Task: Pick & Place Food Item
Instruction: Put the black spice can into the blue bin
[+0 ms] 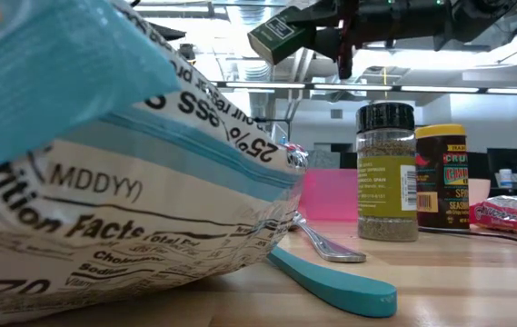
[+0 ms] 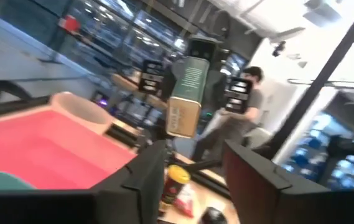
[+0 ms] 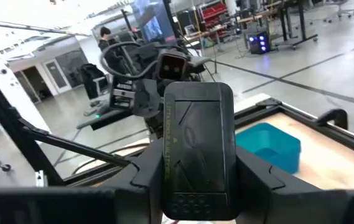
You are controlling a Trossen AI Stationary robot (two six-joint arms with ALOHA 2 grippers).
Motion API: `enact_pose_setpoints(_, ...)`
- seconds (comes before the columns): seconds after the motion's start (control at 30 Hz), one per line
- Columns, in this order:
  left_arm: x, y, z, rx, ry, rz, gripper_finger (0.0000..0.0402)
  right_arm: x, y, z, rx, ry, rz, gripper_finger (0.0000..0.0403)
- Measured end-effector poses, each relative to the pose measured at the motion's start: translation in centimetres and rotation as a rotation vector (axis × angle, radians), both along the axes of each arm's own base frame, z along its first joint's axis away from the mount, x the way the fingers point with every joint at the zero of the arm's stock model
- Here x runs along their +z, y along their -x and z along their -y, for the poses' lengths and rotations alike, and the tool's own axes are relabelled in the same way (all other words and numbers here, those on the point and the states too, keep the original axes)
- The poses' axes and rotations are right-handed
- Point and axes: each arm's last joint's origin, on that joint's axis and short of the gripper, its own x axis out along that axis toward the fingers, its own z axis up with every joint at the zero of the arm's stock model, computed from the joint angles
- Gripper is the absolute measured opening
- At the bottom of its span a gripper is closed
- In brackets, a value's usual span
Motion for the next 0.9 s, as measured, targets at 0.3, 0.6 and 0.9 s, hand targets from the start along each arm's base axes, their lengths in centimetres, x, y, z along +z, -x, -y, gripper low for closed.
enact_pose_setpoints(0.3, 0.4, -0.8, -0.7, -0.02, 0.005, 0.036, 0.0208, 0.3, 0.0, 0.0, 0.007, -0.006, 0.027, 0.012)
enact_pose_setpoints(0.6, 0.8, -3.1, -1.1, -0.113, -0.029, 0.006, 0.0229, 0.2, -0.7, 0.0, 0.011, -0.006, 0.08, 0.0133)
enact_pose_setpoints(0.9, 0.9, -3.1, -1.0, -0.108, -0.037, 0.016, 0.0244, 0.3, -4.7, 0.4, 0.081, -0.005, 0.06, 0.0123)
